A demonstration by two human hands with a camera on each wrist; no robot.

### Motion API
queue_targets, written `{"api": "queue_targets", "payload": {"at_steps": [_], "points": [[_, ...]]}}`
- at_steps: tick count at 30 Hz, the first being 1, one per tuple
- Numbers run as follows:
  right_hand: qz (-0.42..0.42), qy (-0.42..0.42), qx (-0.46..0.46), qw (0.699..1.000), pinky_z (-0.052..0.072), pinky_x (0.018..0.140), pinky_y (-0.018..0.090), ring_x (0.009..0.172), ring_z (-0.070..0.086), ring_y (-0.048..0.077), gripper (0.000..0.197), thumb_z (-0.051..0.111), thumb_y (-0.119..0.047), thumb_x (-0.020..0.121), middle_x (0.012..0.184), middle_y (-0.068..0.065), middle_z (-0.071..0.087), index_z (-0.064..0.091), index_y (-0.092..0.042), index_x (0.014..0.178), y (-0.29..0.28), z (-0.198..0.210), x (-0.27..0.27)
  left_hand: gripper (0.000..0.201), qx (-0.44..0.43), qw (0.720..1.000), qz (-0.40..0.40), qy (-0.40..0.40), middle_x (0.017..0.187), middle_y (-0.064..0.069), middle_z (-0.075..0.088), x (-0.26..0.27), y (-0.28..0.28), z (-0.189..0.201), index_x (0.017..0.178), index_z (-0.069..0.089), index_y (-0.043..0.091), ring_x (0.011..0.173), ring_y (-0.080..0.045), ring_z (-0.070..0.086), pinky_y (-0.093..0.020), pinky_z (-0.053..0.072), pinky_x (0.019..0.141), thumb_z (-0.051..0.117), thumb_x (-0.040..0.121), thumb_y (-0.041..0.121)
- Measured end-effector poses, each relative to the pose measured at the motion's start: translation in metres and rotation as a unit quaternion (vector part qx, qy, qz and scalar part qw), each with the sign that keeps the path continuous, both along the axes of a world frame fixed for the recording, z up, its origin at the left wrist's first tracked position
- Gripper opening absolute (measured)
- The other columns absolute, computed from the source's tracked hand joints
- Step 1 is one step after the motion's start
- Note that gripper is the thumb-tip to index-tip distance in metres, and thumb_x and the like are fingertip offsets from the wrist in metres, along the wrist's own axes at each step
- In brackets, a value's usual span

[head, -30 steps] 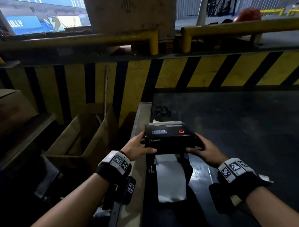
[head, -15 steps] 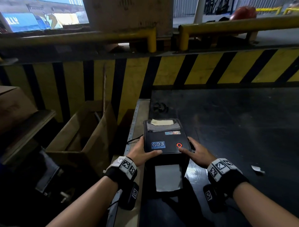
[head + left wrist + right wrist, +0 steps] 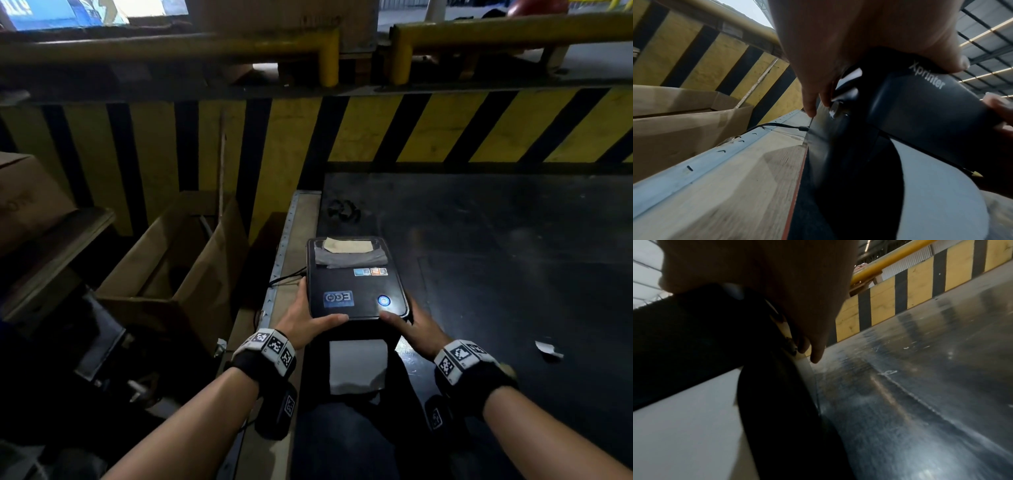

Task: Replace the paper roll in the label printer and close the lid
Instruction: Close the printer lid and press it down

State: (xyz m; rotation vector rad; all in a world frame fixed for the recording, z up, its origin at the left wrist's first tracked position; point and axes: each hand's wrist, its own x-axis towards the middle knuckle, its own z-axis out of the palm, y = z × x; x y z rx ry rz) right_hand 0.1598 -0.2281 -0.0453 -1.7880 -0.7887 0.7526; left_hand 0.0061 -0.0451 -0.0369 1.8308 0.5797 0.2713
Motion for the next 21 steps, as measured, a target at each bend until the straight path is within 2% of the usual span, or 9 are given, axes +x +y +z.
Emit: {"api": "queue_targets", "payload": {"at_steps": [1,3,4,6,9,12,15,17,21], "points": [[-0.005,0.004,0.006,1.000,0.042,0.089,0.010,0.096,0.054,-0.022,0.059,0.064,-0.034,0.081,0.115,-0.020,0.057,0.037,-0.026,0.133,0.0005,-0.0003,-0.0017,0.094,-0.004,1.000,0.001,-0.002,0.126,0.010,0.053,0.0002,0.0005,-0.0013,0.138,0.025,0.026,0.111,0.000,0.055,-0.024,0.048,0.097,0.082,0.065,0.034],[-0.012,0.000,0.017,1.000,0.039,0.075,-0.004,0.085,0.052,-0.028,0.048,0.059,-0.018,0.087,0.109,-0.017,0.056,0.039,-0.018,0.130,0.0014,0.0012,-0.0055,0.091,-0.006,1.000,0.000,-0.007,0.124,0.014,0.053,0.0002,0.0000,-0.0013,0.138,0.025,0.027,0.109,0.007,0.053,-0.014,0.048,0.090,0.082,0.067,0.031],[-0.014,0.001,0.021,1.000,0.037,0.069,-0.007,0.081,0.052,-0.029,0.046,0.057,-0.014,0.088,0.107,-0.016,0.056,0.039,-0.017,0.129,0.0018,0.0028,-0.0074,0.091,-0.009,1.000,0.000,-0.010,0.122,0.016,0.052,0.0003,-0.0001,-0.0012,0.138,0.024,0.027,0.108,0.010,0.052,-0.009,0.047,0.086,0.081,0.068,0.030],[-0.017,0.006,0.029,0.999,0.037,0.065,-0.007,0.079,0.052,-0.029,0.044,0.056,-0.013,0.088,0.105,-0.016,0.056,0.038,-0.017,0.129,0.0012,0.0023,-0.0083,0.090,-0.009,1.000,0.002,-0.014,0.119,0.020,0.051,0.0006,-0.0006,-0.0007,0.138,0.024,0.028,0.106,0.013,0.051,-0.005,0.047,0.082,0.081,0.068,0.029],[-0.019,0.013,0.034,0.999,0.038,0.066,-0.006,0.081,0.053,-0.028,0.045,0.056,-0.015,0.088,0.105,-0.023,0.055,0.038,-0.022,0.129,0.0008,0.0017,-0.0090,0.086,-0.008,1.000,0.005,-0.018,0.117,0.022,0.050,0.0006,-0.0009,-0.0012,0.135,0.026,0.031,0.105,0.014,0.051,-0.004,0.047,0.080,0.081,0.069,0.027],[-0.023,0.018,0.043,0.999,0.039,0.070,-0.004,0.087,0.055,-0.023,0.049,0.057,-0.016,0.088,0.110,-0.021,0.057,0.038,-0.021,0.133,0.0011,-0.0001,-0.0093,0.081,-0.015,1.000,0.007,-0.023,0.116,0.023,0.050,0.0008,-0.0017,-0.0022,0.129,0.026,0.035,0.104,0.012,0.052,-0.004,0.047,0.078,0.080,0.070,0.022],[-0.028,0.019,0.045,0.998,0.037,0.068,-0.007,0.084,0.053,-0.027,0.050,0.056,-0.015,0.089,0.110,-0.019,0.056,0.036,-0.023,0.134,0.0014,-0.0011,-0.0095,0.080,-0.016,0.999,0.011,-0.027,0.115,0.024,0.049,0.0017,-0.0021,-0.0020,0.127,0.026,0.036,0.104,0.012,0.051,-0.002,0.047,0.078,0.080,0.070,0.021],[-0.029,0.016,0.044,0.998,0.036,0.068,-0.008,0.084,0.052,-0.028,0.050,0.056,-0.017,0.089,0.112,-0.016,0.056,0.036,-0.023,0.134,0.0014,-0.0007,-0.0102,0.080,-0.015,0.999,0.014,-0.030,0.117,0.020,0.050,0.0021,-0.0020,-0.0027,0.127,0.026,0.036,0.108,0.009,0.051,-0.006,0.047,0.083,0.080,0.069,0.021],[-0.036,0.015,0.043,0.998,0.035,0.068,-0.008,0.086,0.052,-0.028,0.050,0.056,-0.018,0.088,0.115,-0.011,0.058,0.036,-0.024,0.133,0.0011,-0.0020,-0.0110,0.081,-0.021,0.999,0.016,-0.029,0.121,0.012,0.050,0.0012,-0.0034,-0.0035,0.128,0.026,0.035,0.112,-0.001,0.054,-0.022,0.046,0.096,0.080,0.069,0.020]]}}
